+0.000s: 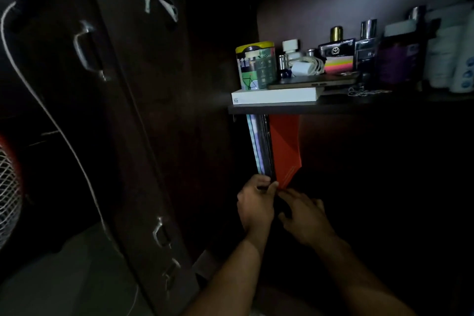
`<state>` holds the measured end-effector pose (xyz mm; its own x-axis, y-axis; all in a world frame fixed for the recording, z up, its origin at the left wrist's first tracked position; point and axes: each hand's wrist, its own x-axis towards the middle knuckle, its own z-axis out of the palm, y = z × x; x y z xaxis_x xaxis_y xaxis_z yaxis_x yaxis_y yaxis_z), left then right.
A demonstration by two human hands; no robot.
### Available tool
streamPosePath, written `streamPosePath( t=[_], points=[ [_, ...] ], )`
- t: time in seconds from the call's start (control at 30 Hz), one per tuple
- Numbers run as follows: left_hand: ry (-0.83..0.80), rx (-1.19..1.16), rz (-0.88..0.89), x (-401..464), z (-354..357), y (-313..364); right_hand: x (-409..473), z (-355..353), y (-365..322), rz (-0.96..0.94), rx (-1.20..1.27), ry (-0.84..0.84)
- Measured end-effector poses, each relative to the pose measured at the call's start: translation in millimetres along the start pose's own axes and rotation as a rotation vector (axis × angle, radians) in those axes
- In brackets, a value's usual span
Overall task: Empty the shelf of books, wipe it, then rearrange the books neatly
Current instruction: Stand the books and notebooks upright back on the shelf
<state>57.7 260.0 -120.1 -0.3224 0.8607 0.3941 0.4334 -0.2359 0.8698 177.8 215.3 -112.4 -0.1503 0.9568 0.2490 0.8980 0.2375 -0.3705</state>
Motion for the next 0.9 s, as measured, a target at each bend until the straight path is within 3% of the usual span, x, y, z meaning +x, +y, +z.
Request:
streamPosePath(
  t=[0.3,0.4,0.53,0.63,0.7,0.73,0.83,0.9],
  points=[
    [-0.154,-0.043,0.063,-11.0,-10.7,-4.1,-40.6,-0.7,-18.5,0.086,-0.177,-0.192],
    [-0.429,-0.098,0.094,-39.9,-28.8,0.0,-75.2,-9.8,-29.6,0.105,-0.14,-0.247],
    [-0.816,0.058,0.201,-88.6,-51.4,8.6,-135.4,-57.4,-47.5,0.147,-0.105,-0.379],
    [-0.94,0.437,0.342,-112.8,-63.4,23.3,-184.1,-95.5,-42.9,0.218,-0.341,-0.324],
    [-0.972,0.57,0.351,-135.2,-64.4,33.5,-231.0,-118.1,-23.3,0.315,-0.473,-0.263],
    [-0.975,0.552,0.32,-142.3,-63.5,40.1,-250.1,-127.0,-10.6,0.366,-0.496,-0.247],
    [-0.957,0.204,0.115,-168.3,-49.6,76.0,-296.7,-150.8,22.1,0.495,-0.461,-0.267],
    [-0.983,0.152,0.157,-191.4,-37.3,106.9,-314.2,-153.5,32.0,0.496,-0.44,-0.281]
  ],
)
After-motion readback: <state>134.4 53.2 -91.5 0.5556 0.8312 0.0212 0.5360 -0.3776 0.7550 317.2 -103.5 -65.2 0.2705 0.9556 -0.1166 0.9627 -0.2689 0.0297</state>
